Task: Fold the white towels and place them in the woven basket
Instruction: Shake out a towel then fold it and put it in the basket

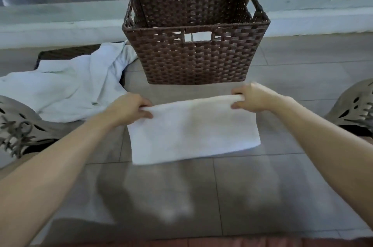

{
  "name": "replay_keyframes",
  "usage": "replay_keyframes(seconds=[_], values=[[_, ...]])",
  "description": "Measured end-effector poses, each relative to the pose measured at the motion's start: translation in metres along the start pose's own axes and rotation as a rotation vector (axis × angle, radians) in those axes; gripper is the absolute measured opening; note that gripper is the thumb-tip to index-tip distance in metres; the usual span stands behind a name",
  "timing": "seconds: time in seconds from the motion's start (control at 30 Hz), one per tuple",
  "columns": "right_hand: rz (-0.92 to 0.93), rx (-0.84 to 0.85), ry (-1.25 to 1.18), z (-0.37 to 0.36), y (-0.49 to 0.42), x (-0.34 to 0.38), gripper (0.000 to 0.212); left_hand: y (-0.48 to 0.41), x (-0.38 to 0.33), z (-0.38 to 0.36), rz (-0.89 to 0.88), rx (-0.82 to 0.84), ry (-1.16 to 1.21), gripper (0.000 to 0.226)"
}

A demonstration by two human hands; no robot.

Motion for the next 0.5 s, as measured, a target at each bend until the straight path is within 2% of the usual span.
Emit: replay_keyframes(seconds=[0.07, 0.13, 0.2, 0.27, 0.33, 0.4, 0.43, 0.5], values=[[0.085, -0.231, -0.041, 0.049, 0.024, 0.011, 0.020, 0.029, -0.015, 0.060, -0.089, -0.321, -0.108, 0.027], [0.238, -0.520, 0.017, 0.083, 0.061, 0.027, 0.016, 0.070, -0.042, 0.096, -0.252, -0.626, -0.261, 0.034], [0.364, -0.720, 0.135, 0.079, 0.096, 0.036, 0.009, 0.096, -0.060, 0.089, -0.358, -0.750, -0.476, 0.042], [0.384, -0.715, 0.252, 0.036, 0.109, 0.028, 0.011, 0.100, -0.061, 0.046, -0.399, -0.700, -0.561, 0.049], [0.371, -0.522, 0.281, -0.036, 0.109, 0.006, 0.023, 0.100, -0.061, -0.025, -0.442, -0.535, -0.561, 0.053], [0.323, -0.290, 0.262, -0.107, 0.118, -0.014, 0.035, 0.105, -0.061, -0.098, -0.423, -0.324, -0.554, 0.048], [0.264, -0.240, 0.222, -0.126, 0.123, -0.025, 0.041, 0.110, -0.062, -0.120, -0.386, -0.253, -0.544, 0.045], [0.127, -0.295, 0.093, -0.126, 0.128, -0.035, 0.033, 0.113, -0.070, -0.123, -0.323, -0.273, -0.493, 0.037]])
Point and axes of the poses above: each hand's wrist, its own y-axis away from the middle knuckle, its own z-axis out of the back of the hand, x = y × z, the point moved 10 cm from there along -y, towards the middle knuckle, and after that the axes turned 4 degrees about -y, right-handed, at the moved point
